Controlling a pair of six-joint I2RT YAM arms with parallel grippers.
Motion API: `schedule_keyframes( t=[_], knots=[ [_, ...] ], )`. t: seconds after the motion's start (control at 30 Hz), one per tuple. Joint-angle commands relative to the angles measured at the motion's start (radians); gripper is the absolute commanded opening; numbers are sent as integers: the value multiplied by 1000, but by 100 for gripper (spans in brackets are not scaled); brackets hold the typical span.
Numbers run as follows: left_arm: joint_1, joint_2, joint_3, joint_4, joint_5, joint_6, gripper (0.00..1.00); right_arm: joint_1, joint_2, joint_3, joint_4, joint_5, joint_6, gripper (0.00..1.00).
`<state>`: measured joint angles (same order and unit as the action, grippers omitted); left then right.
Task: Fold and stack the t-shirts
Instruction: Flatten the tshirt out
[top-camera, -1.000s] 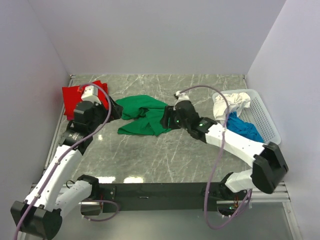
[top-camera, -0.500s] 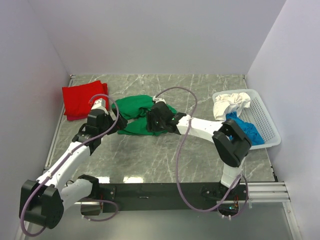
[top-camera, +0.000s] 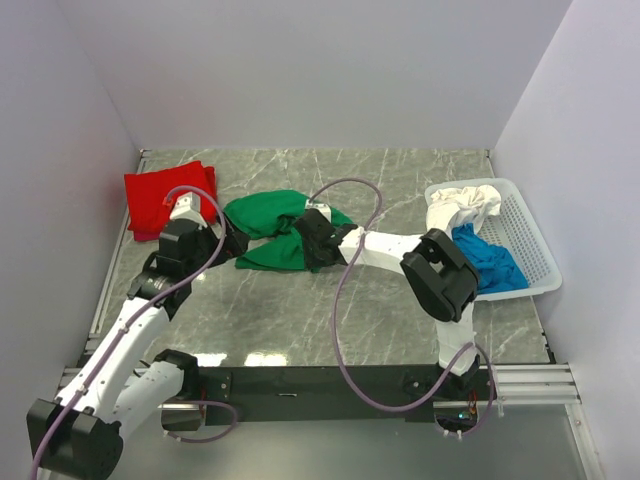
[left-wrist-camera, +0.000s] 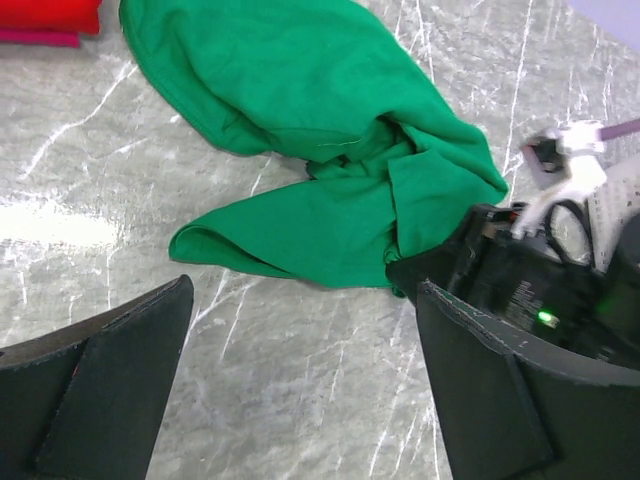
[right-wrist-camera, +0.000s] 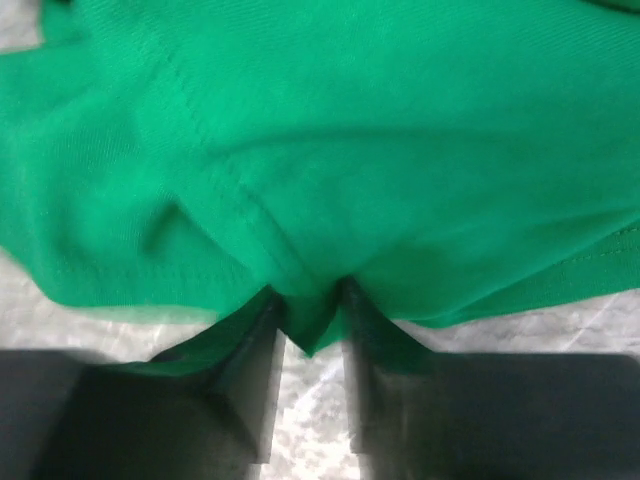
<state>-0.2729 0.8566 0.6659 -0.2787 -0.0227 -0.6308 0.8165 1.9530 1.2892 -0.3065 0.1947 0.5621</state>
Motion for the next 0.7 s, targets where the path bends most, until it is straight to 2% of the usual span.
schedule_keyframes(
  t=[0.0, 0.07, 0.1, 0.23, 0.37, 0.5, 0.6, 0.67],
  knots=[
    [-3, -31, 86, -57, 15, 37, 99, 4, 40, 58, -42, 63, 12, 32],
    [-3, -47, 96, -86, 12, 55, 99, 4, 34, 50, -33, 34, 7, 16],
    [-3, -53, 98, -89, 4, 59, 99, 4, 2, 33, -31, 31, 7, 0],
    [-3, -68, 89, -85, -3, 57, 99, 3, -136, -2, -75, 55, -24, 0],
    [-3, -56, 90, -77, 9, 57, 99, -14, -320, -48, -175, 150, -62, 0],
    [-3, -60, 97, -96, -20, 62, 99, -132, -483, -128, -235, 199, -90, 0],
    [-3, -67, 98, -105, -54, 59, 99, -276, -535, -198, -221, 184, -114, 0],
    [-8, -65, 94, -99, -52, 53, 98, -324, -542, -221, -211, 209, -131, 0]
  ],
)
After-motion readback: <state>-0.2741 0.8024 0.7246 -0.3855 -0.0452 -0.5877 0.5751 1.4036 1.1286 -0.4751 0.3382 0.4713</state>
